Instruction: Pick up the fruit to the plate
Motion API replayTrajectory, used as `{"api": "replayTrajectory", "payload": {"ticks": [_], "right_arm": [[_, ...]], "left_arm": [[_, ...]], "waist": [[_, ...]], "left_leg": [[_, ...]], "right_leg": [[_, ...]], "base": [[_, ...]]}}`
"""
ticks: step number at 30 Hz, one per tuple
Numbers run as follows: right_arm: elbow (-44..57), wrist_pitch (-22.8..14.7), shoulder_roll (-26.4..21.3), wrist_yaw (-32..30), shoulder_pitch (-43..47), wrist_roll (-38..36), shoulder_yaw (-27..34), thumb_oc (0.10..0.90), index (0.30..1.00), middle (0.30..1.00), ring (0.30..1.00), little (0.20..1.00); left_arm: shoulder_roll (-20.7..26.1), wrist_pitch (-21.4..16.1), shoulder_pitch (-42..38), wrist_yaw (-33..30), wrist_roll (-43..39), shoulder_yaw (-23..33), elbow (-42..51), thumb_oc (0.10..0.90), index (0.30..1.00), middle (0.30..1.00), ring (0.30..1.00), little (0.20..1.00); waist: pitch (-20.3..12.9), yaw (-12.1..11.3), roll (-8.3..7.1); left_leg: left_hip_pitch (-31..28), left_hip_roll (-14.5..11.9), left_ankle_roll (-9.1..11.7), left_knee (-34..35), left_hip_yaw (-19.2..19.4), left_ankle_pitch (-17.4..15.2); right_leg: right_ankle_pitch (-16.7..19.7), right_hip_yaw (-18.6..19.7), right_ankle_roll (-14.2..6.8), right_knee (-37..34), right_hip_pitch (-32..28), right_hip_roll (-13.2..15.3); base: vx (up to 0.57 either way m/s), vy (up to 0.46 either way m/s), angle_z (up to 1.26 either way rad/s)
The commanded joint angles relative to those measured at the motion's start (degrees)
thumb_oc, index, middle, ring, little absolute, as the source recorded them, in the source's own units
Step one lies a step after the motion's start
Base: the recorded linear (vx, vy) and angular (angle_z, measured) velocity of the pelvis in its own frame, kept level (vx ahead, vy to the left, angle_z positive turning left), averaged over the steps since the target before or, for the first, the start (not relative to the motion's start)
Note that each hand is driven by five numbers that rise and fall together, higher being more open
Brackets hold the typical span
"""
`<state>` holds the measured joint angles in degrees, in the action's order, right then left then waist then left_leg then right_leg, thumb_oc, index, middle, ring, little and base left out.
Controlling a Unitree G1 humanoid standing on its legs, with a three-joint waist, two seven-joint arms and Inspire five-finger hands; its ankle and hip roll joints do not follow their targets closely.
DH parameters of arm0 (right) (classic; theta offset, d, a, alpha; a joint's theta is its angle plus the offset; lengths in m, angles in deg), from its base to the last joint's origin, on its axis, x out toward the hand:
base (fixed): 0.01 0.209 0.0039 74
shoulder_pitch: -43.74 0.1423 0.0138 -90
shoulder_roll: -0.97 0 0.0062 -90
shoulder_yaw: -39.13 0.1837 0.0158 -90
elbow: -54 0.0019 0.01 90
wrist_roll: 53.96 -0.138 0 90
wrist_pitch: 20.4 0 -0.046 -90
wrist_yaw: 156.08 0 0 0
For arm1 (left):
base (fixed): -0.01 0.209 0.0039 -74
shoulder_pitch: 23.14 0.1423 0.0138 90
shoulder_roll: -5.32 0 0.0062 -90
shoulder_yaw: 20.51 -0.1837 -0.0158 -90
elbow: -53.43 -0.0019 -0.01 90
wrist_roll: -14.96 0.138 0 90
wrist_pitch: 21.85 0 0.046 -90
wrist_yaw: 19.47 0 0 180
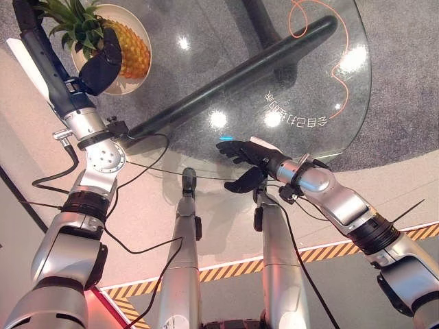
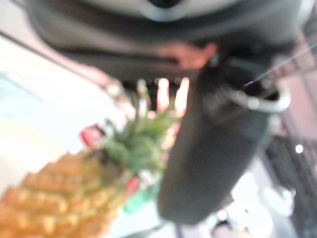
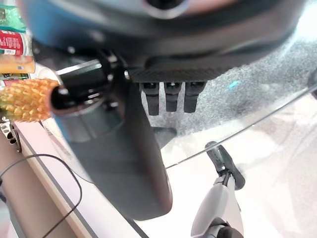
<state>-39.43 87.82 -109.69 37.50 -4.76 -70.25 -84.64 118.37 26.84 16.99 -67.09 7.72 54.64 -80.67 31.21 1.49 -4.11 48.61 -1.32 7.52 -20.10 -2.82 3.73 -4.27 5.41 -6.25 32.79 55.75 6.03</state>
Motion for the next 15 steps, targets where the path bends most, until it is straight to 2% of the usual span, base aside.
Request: {"api": "replayTrajectory", "payload": {"ticks": [1,7,15], "right_arm": [[6.51,-1.07,-2.77,1.66,-3.74,-0.32,1.24,0.8,0.9,0.9,0.9,0.9],[7.2,-1.62,-2.95,1.69,-4.82,-0.17,1.66,0.8,0.9,0.9,0.9,0.9],[8.32,-2.5,-3.26,2.02,-7.09,0.68,2.82,0.8,0.9,0.9,0.9,0.9]], "left_arm": [[2.1,-2.64,-0.56,1.03,-1.22,4.5,3.71,0.8,0.9,0.9,0.9,0.9],[2.13,-1.58,1.21,3.49,-1.81,4.85,4.9,0.8,0.9,0.9,0.9,0.9],[2.19,-1.96,4.31,4.64,-2.13,6.17,6.29,0.8,0.9,0.9,0.9,0.9]], "waist": [[-1.42,1.1,4.64],[-1.42,1.15,4.66],[-1.42,1.27,4.65]], "left_leg": [[-1.76,7.01,-6.06,-4.97,3.77,-6.32],[-2.62,6.95,-6.02,-4.35,3.57,-6.06],[-3.96,6.93,-5.94,-3.15,3.25,-5.41]], "right_leg": [[5.26,-5.81,1.91,-8.94,-5.02,-4.73],[5.06,-5.76,1.97,-9.18,-5.95,-4.97],[5.31,-5.56,2.02,-10.39,-7.47,-4.95]], "base": [[-0.01,-0.045,0.01],[-0.01,-0.032,0.01],[-0.01,-0.035,-0.01]]}}
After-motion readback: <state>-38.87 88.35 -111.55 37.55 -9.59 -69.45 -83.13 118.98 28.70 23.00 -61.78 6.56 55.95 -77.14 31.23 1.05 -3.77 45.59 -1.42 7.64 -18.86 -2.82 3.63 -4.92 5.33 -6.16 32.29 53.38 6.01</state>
